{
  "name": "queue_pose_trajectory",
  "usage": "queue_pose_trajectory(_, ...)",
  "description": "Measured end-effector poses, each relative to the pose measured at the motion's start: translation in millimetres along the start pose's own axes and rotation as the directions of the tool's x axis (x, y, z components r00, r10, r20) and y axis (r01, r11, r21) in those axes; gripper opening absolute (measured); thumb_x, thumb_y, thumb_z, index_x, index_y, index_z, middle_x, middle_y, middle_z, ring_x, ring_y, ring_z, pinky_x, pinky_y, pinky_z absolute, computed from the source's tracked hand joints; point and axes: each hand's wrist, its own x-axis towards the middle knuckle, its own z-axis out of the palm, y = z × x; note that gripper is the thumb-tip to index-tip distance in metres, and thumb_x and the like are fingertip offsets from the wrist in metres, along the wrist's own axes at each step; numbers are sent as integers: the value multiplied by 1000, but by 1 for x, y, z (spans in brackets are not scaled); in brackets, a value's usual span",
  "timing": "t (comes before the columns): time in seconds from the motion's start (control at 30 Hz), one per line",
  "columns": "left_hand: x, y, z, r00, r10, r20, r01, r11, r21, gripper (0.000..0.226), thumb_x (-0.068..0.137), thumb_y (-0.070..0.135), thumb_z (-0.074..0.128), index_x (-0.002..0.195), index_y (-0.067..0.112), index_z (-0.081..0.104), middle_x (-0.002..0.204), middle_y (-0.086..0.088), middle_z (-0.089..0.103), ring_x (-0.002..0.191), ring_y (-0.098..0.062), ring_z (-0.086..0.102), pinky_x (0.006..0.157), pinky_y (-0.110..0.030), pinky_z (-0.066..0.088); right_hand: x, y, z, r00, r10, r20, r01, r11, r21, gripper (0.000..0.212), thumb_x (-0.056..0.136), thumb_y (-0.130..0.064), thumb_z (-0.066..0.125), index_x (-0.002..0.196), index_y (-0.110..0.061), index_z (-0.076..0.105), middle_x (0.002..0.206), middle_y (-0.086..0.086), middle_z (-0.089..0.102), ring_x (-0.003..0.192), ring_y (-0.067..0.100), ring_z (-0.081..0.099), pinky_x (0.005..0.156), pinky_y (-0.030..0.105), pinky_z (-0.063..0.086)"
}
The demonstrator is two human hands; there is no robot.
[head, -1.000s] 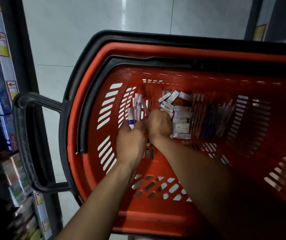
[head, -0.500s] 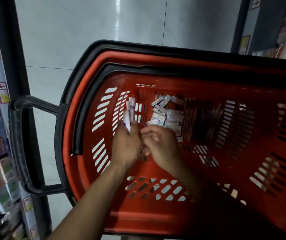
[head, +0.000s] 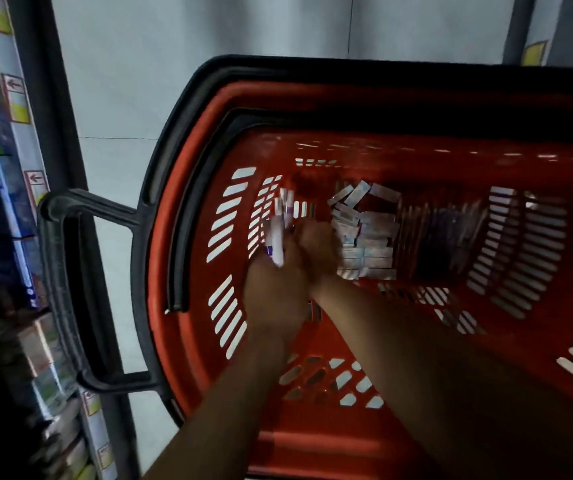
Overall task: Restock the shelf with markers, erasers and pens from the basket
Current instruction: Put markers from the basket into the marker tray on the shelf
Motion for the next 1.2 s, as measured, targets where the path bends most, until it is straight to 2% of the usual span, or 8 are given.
queue_pose_trajectory(0.13,-7,-3,4,999,-28,20,29,1000,-10,31,99,59,59,90,30,66,71,23,70,50,4,62,40,-14,39,7,-1,-2,997,-15,70,17,999,-28,18,95,-20,70,93,-4,78,86,17,75,86,34,75,64,31,49)
queue_pose_trajectory(0.27,-6,-2,6,999,-36,1,36,998,43,23,98,54,63,82,37,61,74,18,71,62,3,65,59,-27,50,5,11,-28,980,-98,174,90,994,57,12,86,-30,78,83,-18,79,74,-4,72,59,3,62,55,7,37)
queue_pose_trajectory(0.43,-5,10,0,997,6,77,-11,998,64,43,83,71,61,96,31,68,94,7,72,95,-21,72,85,-43,59,-18,39,-91,845,-237,480,67,937,344,5,89,-19,73,93,-17,73,82,3,74,75,25,72,68,47,59)
queue_pose_trajectory(0.5,-8,14,-2,989,-59,135,44,993,113,69,76,85,60,115,28,72,97,7,77,91,-13,74,84,-38,60,-32,45,-117,758,-294,582,68,923,378,4,88,-24,72,92,-22,71,77,3,72,67,23,70,60,43,58)
queue_pose_trajectory(0.6,-7,13,0,989,-44,143,29,994,104,45,89,63,66,95,20,77,72,7,76,64,-6,73,64,-29,57,-47,47,-142,681,-335,651,-7,886,463,6,91,-27,69,86,-29,70,70,5,72,54,16,66,55,27,53)
queue_pose_trajectory(0.87,-10,13,-7,997,16,75,-20,998,59,47,105,51,54,79,15,68,61,-1,72,55,-17,72,57,-31,54,-20,36,-90,952,-52,303,-51,945,322,13,97,-19,66,86,-25,70,78,-3,74,68,16,72,65,37,60)
queue_pose_trajectory(0.97,-10,14,-7,999,44,-14,-43,998,47,42,99,53,64,77,17,67,61,4,71,55,-13,69,56,-31,53,-15,20,-55,948,-121,294,61,977,204,14,98,-26,62,93,-19,72,87,2,75,83,21,70,73,33,56)
queue_pose_trajectory(1.2,-11,10,-6,995,-58,-78,53,996,-70,24,89,43,79,88,19,75,77,12,77,65,-2,72,68,-29,58,-2,-4,-22,941,8,338,-52,991,122,53,87,-56,41,104,-15,71,102,14,73,95,35,69,80,33,44)
